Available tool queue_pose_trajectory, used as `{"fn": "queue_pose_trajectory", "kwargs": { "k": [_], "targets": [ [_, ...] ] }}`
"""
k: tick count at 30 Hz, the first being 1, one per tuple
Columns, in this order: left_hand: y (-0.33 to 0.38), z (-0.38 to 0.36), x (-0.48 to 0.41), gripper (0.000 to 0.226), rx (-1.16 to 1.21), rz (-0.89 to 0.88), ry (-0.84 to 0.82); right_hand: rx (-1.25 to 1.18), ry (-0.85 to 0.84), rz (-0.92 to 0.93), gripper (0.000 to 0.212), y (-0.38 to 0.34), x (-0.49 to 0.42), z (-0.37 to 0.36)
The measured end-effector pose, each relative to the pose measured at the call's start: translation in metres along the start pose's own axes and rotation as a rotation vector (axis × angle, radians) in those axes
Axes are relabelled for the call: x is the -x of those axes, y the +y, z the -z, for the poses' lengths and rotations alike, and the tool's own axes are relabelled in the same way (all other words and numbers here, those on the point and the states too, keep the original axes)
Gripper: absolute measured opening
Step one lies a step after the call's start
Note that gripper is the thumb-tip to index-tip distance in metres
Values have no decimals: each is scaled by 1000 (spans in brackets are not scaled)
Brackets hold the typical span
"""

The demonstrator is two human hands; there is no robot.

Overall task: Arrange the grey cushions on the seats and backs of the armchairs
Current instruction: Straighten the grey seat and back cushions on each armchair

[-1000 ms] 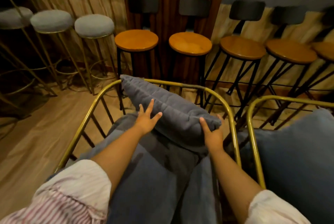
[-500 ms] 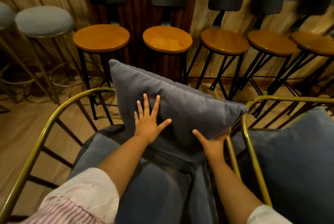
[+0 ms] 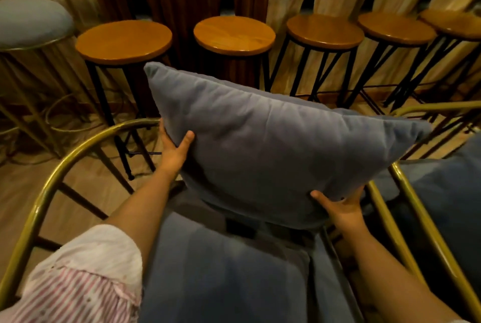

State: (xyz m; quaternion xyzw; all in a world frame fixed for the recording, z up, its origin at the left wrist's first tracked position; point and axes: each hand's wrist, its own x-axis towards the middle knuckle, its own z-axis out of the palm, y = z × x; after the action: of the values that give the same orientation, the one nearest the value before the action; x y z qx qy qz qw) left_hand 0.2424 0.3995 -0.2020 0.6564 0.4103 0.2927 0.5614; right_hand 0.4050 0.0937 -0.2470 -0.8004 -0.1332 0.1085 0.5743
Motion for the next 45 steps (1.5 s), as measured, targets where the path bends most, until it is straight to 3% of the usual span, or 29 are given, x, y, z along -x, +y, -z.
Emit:
{"fn": "queue_pose_trajectory", "kwargs": {
  "k": [3,6,10,14,16,23,30,38,42,45],
  "targets": [
    [-20,5,-9,66,-27,97,-67,-14,-48,-21,144,13,-1,-3],
    [-33,2,-9,68,-54,130,-99,-29,-24,-46,112,24,-3,-5],
    [-19,-2,6,68,50,162,-77,-80,143,-49,104,-2,-2,-3],
    [30,6,20,67,99,75,-90,-258,217,-40,109,-56,3,10],
    [63,17,30,69,99,12,-88,-274,247,-24,95,-89,7,24],
    [183,73,97,80,51,-103,-95,-252,315,-13,88,-202,71,78],
    [252,104,190,86,-63,-145,-125,-257,295,-66,95,-252,164,142],
    [266,33,278,105,-83,-111,-149,-248,310,-229,109,-227,220,257],
    [270,-39,323,103,-64,-104,-265,-217,359,-246,107,-199,231,341],
    [272,-99,358,107,-51,-90,-324,-170,372,-228,89,-180,234,407]
  ]
}}
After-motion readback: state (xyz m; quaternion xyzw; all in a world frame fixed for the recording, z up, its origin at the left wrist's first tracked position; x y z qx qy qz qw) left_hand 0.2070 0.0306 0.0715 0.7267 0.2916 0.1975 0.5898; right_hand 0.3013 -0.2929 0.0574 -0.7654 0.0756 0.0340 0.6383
